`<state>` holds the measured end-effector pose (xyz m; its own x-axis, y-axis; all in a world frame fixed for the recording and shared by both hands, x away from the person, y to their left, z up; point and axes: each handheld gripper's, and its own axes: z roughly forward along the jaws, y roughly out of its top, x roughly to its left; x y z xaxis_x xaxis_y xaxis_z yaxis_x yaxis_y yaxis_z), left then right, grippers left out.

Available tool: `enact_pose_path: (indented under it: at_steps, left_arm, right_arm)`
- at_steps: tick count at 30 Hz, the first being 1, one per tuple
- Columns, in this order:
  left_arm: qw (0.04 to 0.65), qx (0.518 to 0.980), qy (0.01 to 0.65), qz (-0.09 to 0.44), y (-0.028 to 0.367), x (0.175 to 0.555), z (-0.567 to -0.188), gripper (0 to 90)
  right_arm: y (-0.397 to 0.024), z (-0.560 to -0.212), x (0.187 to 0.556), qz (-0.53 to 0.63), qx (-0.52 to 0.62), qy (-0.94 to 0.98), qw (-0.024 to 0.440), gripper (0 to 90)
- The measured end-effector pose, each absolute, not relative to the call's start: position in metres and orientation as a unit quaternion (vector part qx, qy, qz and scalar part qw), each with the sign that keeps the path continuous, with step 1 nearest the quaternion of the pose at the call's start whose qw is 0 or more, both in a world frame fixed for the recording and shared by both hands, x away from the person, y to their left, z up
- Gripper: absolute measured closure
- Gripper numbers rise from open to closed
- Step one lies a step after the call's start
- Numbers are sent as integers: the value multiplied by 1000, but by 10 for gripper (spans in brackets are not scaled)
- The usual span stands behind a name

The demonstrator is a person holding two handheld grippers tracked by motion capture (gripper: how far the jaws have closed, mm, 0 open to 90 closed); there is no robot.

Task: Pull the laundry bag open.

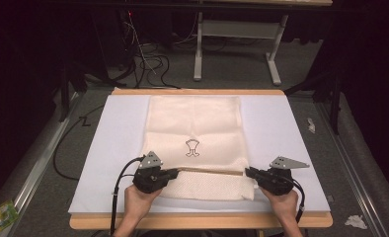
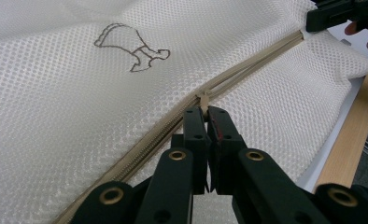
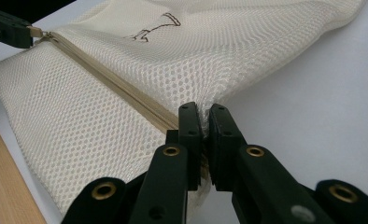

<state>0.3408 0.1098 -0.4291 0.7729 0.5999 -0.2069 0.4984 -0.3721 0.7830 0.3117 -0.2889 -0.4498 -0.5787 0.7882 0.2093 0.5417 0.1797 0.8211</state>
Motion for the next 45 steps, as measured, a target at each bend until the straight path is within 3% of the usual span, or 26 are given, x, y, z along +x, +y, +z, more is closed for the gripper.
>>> enact_pose_path:
  at_steps: [45]
  left_arm:
    - [455, 820, 342, 55, 129, 337, -431, 875]
  right_arm:
    - [-287, -450, 313, 476, 435, 754, 127, 863]
